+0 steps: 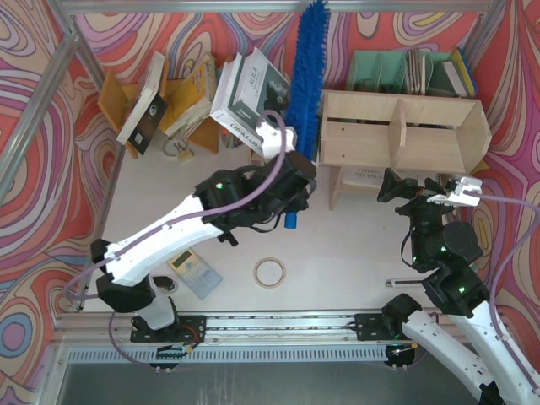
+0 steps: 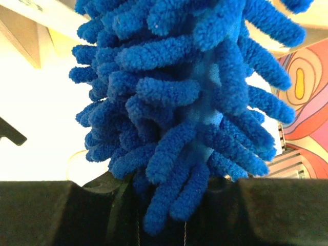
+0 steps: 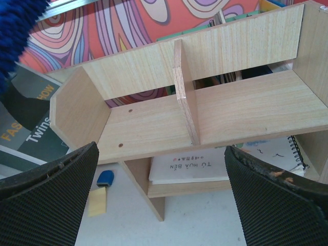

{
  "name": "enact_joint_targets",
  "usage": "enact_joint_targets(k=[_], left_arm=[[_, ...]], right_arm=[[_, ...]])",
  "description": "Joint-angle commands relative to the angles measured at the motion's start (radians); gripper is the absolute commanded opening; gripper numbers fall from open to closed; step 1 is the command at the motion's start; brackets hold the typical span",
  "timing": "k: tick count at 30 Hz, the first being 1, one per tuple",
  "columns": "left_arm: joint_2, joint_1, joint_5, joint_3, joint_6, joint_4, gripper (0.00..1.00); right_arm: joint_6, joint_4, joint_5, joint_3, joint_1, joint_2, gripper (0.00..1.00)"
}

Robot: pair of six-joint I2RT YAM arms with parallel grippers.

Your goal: Dust the bookshelf with a duster

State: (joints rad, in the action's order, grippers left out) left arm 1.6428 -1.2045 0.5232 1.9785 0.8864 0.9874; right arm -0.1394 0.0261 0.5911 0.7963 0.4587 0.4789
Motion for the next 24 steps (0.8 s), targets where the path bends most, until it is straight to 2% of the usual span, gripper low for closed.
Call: enact_joint_targets(k=[1,9,14,18,24], left_arm=[[-0.092,0.024,0.092,0.098,-0.107,0.043,0.00],[-0.170,0.087,0.090,0.266,-0.216,0.270,0.00],[-0.230,0.186,-0.026,0.260,-0.217,0.367,0.00],[-0.217,0.264,-0.163,0.231,-0.245,0.423,0.00],[-0.169,0.303,-0.202,0.270,-0.290,0.518,0.00]], right_arm=[[-0.012,-0.042,0.012,-0.005,0.001,-0.001,0.99],[-0.016,-0.041,0.012,-0.006,0.001,-0.001,0.99],[-0.020,-0.040,0.010,-0.006,0.001,0.006,0.99],[-0.022,-0.040,0.010,-0.008,0.002,0.005,0.99],[-0.025,-0.038,0.011,-0.009,0.001,0.005,0.99]])
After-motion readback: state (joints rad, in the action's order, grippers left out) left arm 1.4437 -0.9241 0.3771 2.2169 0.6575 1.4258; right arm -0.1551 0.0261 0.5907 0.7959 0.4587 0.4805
